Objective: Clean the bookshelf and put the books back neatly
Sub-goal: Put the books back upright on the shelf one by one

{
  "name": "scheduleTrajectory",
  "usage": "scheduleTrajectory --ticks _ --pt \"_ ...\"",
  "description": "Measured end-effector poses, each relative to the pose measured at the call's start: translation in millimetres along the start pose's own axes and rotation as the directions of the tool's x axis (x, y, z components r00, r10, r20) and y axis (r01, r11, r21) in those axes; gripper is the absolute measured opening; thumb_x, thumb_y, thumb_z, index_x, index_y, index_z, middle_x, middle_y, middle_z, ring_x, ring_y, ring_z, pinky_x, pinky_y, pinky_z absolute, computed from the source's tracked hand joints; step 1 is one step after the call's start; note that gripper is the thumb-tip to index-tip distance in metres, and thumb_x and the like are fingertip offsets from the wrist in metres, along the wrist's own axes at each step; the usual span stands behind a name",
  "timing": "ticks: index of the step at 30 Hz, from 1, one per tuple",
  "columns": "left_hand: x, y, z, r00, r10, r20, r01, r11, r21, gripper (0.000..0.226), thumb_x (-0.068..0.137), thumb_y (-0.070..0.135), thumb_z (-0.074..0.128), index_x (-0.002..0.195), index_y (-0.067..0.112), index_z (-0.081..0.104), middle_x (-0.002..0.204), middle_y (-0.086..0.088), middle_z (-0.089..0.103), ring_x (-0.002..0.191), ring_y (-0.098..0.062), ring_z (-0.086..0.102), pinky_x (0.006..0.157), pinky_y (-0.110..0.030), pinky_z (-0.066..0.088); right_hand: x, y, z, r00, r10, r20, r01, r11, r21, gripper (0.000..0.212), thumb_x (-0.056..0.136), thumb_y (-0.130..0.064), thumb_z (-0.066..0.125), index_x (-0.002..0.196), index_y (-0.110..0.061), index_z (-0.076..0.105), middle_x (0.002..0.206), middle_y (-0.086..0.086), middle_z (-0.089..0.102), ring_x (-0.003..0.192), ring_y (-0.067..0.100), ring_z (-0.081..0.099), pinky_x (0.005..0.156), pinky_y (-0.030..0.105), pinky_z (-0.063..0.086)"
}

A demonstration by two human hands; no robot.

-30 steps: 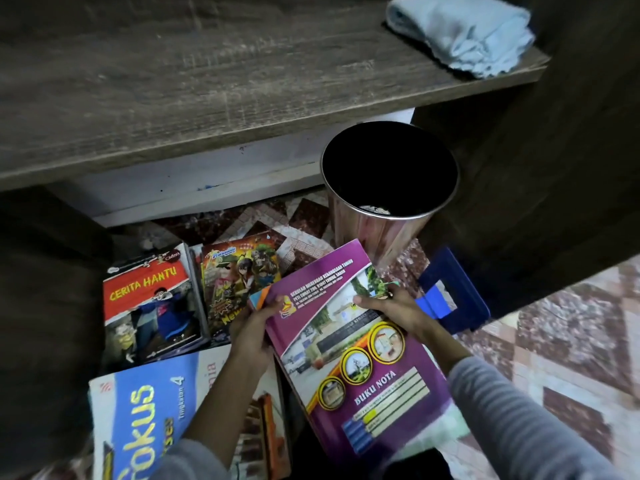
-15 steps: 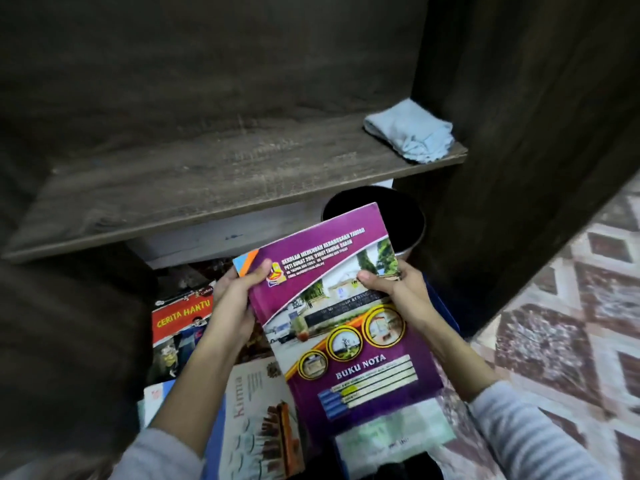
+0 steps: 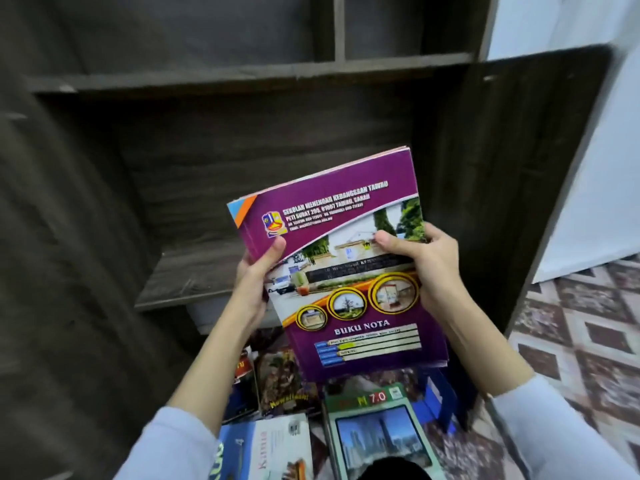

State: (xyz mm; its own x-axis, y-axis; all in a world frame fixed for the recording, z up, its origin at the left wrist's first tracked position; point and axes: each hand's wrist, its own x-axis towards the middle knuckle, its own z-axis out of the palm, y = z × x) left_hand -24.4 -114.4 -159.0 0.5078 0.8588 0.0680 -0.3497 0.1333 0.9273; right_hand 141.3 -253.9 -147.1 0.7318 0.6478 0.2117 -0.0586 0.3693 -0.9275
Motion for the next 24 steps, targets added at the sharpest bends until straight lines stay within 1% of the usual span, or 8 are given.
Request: scheduleTrajectory --ticks 3,5,9,12,14,17,20,24 --pt "-9.8 12.5 6.2 0.999 0.051 -0.014 -0.05 0.996 0.073 0.098 0.015 0.065 0.085 0.1 0.019 0.064 0.093 0.002 0.074 0.086 -0.016 0.07 0.079 -0.04 0.057 0.2 -24.6 10.2 0.998 -0.054 0.044 0.054 0.999 0.007 0.039 0.053 -0.011 0.083 0.088 -0.003 0.068 0.084 0.011 0.074 0.076 0.027 0.071 0.069 0.035 0.056" --pt "-14.4 26.6 10.0 0.997 0.076 -0.034 -0.073 0.994 0.086 0.083 0.022 0.056 0.089 0.092 0.019 0.065 0.085 0.003 0.074 0.08 -0.015 0.071 0.077 -0.04 0.057 1.7 -35.7 15.2 0.993 -0.107 0.053 0.109 0.993 -0.039 0.034 0.061 -0.008 0.082 0.09 -0.004 0.066 0.088 0.012 0.074 0.079 0.027 0.071 0.071 0.036 0.058" --pt "-27.3 40.7 15.7 0.991 0.071 -0.111 -0.07 0.997 0.016 0.068 0.047 0.033 0.087 0.106 0.009 0.063 0.093 -0.007 0.073 0.087 -0.025 0.07 0.08 -0.046 0.056 10.7 -41.3 21.3 0.981 -0.169 0.099 0.179 0.979 -0.1 0.023 0.071 -0.008 0.079 0.088 -0.008 0.064 0.086 0.005 0.072 0.077 0.018 0.07 0.069 0.029 0.057" --pt "-32.2 44.0 21.1 0.982 0.066 -0.178 -0.074 0.996 -0.04 0.051 0.053 0.029 0.085 0.097 0.014 0.065 0.093 -0.008 0.074 0.087 -0.026 0.071 0.081 -0.048 0.056 23.6 -36.7 25.1 0.984 -0.131 0.117 0.159 0.949 -0.273 0.041 0.067 -0.034 0.083 0.097 -0.014 0.063 0.097 0.003 0.071 0.095 0.022 0.068 0.086 0.038 0.054" --pt "-36.1 45.9 25.0 0.971 0.055 -0.233 -0.077 0.993 -0.084 0.035 0.062 0.021 0.084 0.091 0.014 0.065 0.087 -0.008 0.074 0.079 -0.025 0.072 0.072 -0.042 0.059 27.7 -39.5 29.5 0.983 -0.157 0.099 0.185 0.812 -0.553 0.069 0.067 -0.05 0.079 0.121 -0.017 0.052 0.12 0.003 0.062 0.114 0.023 0.057 0.099 0.045 0.044" --pt "-39.2 46.0 30.1 0.946 0.039 -0.321 -0.083 0.989 -0.124 0.027 0.066 0.017 0.084 0.085 0.013 0.066 0.082 -0.008 0.074 0.072 -0.022 0.072 0.066 -0.038 0.059 7.5 -36.8 38.4 0.935 -0.328 0.131 0.296 0.523 -0.799 0.09 0.075 -0.046 0.072 0.145 -0.017 0.024 0.143 0.007 0.036 0.131 0.024 0.035 0.108 0.044 0.031" --pt "-38.9 50.1 33.8 0.919 0.025 -0.393 -0.091 0.985 -0.149 0.027 0.066 0.017 0.084 0.083 0.013 0.065 0.077 -0.004 0.073 0.062 -0.015 0.071 0.06 -0.032 0.059 -40.3 -5.5 49.8 0.892 -0.362 0.271 0.421 0.448 -0.789 0.09 0.073 -0.053 0.062 0.144 -0.015 0.023 0.139 0.007 0.034 0.128 0.024 0.035 0.104 0.043 0.035" --pt "-35.5 59.8 44.6 0.891 -0.004 -0.455 -0.101 0.973 -0.206 0.028 0.064 0.015 0.086 0.082 0.01 0.064 0.077 -0.006 0.072 0.062 -0.018 0.071 0.059 -0.035 0.059 -87.9 42.2 65.1 0.902 -0.28 0.33 0.419 0.376 -0.827 0.089 0.066 -0.059 0.044 0.143 -0.018 0.027 0.143 0.01 0.036 0.134 0.027 0.035 0.108 0.043 0.035"
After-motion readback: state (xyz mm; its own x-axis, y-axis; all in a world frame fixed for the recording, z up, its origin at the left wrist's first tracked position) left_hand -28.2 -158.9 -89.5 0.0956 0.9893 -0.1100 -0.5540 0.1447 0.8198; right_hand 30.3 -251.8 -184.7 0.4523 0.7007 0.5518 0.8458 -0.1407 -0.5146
